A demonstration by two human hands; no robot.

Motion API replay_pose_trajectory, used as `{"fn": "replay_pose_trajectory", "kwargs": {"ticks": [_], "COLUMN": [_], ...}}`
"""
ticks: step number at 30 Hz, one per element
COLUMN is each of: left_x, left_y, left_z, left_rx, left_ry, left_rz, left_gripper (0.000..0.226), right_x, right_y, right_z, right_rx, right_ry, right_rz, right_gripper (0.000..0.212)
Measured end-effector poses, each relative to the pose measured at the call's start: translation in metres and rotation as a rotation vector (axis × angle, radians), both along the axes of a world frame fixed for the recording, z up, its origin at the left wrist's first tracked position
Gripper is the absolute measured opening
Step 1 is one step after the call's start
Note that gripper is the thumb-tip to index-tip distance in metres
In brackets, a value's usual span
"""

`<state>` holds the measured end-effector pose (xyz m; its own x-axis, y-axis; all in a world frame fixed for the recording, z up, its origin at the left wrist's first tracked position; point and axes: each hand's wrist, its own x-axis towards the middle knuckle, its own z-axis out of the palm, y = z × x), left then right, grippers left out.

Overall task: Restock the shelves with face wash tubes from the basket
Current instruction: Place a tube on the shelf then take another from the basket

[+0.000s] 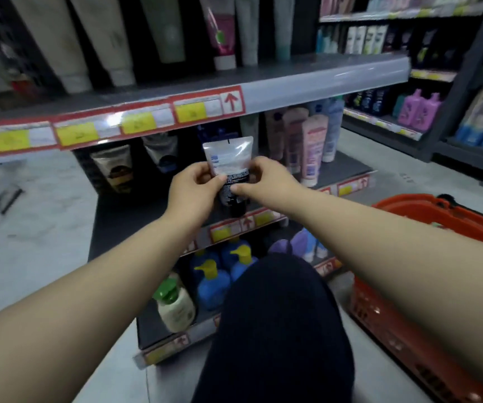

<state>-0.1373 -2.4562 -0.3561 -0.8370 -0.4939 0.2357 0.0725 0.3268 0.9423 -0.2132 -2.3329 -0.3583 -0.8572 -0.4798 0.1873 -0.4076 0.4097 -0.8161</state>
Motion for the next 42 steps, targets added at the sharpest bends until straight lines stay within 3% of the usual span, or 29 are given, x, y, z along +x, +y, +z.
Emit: {"fn": "replay_pose_trajectory", "kwargs": {"ticks": [3, 12, 16, 22, 27, 34, 42], "left_x": [0.001, -0.013, -0.026, -0.019, 0.008, 0.002, -0.032], "left_y": [-0.032, -0.098, -0.111, -0.113, -0.089, 0.012, 0.162], "left_z": [-0.006, -0.052, -0.057, -0.045, -0.033, 0.009, 0.015], "left_rx": [-0.071, -0.089, -0.121, -0.260, -0.420, -0.737, -0.933], "left_ry": [0.004, -0.133, -0.189, -0.303, -0.359, -0.319, -0.272], "left_rz": [0.060, 0.195, 0.279, 0.240, 0.134, -0.225, -0.529], "left_gripper": [0.018, 0.019, 0.023, 0.022, 0.025, 0.060, 0.051], "right_x": [-0.004, -0.023, -0.034, -0.031, -0.012, 0.009, 0.016], "right_y": [-0.040, -0.117, -0.137, -0.135, -0.089, 0.030, 0.199], "right_z": [-0.006, -0.036, -0.040, -0.036, -0.016, 0.007, 0.006], "right_rx": [0.069, 0.237, 0.253, 0.296, 0.385, 0.724, 0.896], "right_ry": [0.038, 0.058, 0.003, 0.020, 0.178, 0.488, 0.367], "right_rz": [0.051, 0.056, 0.066, 0.056, 0.084, 0.062, -0.161], "right_gripper": [0.052, 0.044, 0.043, 0.045, 0.056, 0.053, 0.060]}}
